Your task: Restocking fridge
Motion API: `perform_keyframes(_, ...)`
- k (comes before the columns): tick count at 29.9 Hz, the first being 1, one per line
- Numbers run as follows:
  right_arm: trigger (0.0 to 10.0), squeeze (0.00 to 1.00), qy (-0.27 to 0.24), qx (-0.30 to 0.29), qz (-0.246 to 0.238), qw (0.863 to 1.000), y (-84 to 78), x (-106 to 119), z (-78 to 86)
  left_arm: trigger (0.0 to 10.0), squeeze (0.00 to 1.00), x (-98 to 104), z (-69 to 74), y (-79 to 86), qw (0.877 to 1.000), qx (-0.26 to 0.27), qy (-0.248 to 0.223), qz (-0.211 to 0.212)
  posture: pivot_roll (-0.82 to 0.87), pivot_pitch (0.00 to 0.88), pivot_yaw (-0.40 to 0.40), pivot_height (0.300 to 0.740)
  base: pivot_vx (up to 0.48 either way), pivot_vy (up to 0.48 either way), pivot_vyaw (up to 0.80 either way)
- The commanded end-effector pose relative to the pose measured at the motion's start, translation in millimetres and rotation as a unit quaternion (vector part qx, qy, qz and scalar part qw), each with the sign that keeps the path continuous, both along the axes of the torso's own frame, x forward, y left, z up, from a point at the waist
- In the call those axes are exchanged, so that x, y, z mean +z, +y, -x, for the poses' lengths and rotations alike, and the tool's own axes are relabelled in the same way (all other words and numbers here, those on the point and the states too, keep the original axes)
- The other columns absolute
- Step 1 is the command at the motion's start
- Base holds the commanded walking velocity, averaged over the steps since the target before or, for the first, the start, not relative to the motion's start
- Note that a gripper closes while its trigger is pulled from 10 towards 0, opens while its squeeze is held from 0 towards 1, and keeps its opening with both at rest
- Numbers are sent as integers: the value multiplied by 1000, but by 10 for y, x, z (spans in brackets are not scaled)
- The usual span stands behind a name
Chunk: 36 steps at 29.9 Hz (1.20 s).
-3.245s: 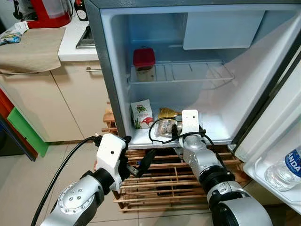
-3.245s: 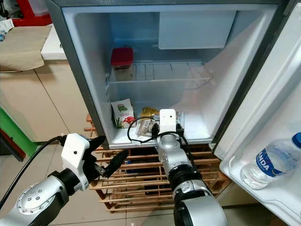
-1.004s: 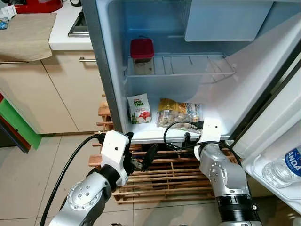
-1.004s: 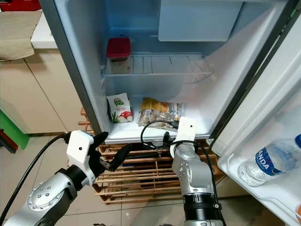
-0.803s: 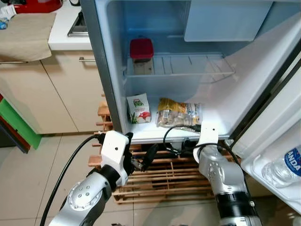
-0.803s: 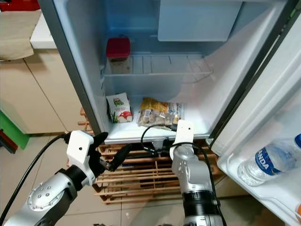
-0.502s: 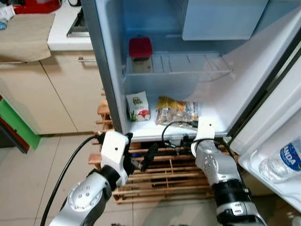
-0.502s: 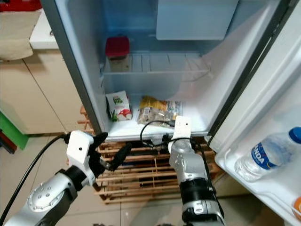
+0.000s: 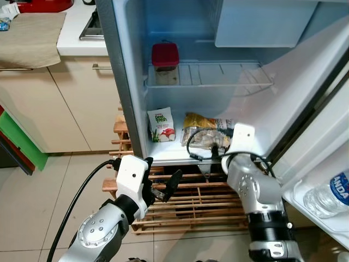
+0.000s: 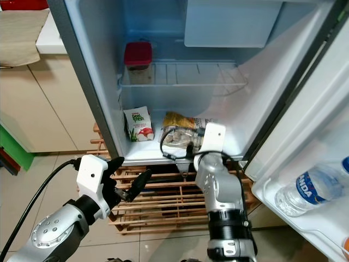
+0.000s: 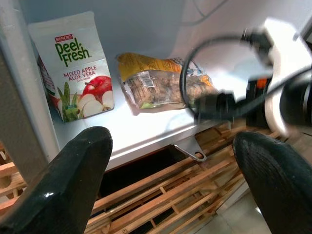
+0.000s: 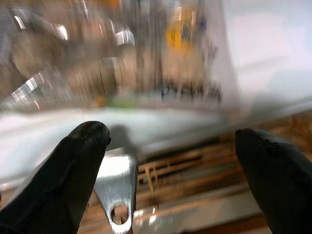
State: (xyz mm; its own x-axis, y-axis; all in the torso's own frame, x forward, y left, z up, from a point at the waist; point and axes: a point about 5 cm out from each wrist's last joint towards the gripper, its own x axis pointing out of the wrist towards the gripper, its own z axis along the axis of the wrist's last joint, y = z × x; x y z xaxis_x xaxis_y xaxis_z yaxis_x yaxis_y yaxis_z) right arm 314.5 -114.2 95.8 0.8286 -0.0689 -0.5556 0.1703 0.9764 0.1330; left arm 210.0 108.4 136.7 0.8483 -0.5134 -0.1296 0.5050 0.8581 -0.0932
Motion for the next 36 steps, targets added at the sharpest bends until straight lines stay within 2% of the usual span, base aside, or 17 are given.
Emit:
perform_keyframes(1,10000,0,-6,-1,-1,1000,-17,42,-3,10000,0,-1,7,-19,1000,-1,3,-2,-15,131,-15,740,0,0,0)
perform_keyframes(6,10000,0,1,-7,-2,1000,-19,12,-26,10000,0,-7,-1,-26,1000,-3,4,-1,-16,131,-11,740,0,0,0)
perform_keyframes(16,10000,0,-9,-20,-7,1000,33,-76,-210,10000,0,-2,-5,-23,1000,-4,6,1,-6,132,-3,740,0,0,0)
perform_keyframes(19,10000,0,-14,-16,15,1000,17,-115,-271,10000,0,-1,-5,-25,1000,-3,7,2,-3,134,-2,740,0,0,0)
perform_keyframes(25,10000,0,-19,-24,70,997,-152,-195,-363,10000,0,2,6,-27,1000,-2,9,3,3,139,0,740,0,0,0)
perform_keyframes(31,10000,0,-22,-19,75,997,-150,-197,-423,10000,0,-5,9,-20,1000,-2,12,2,6,143,-1,740,0,0,0)
perform_keyframes(36,10000,0,-25,-22,50,998,-111,-172,-415,10000,0,-26,-5,-14,1000,-1,10,-2,4,112,-19,740,0,0,0)
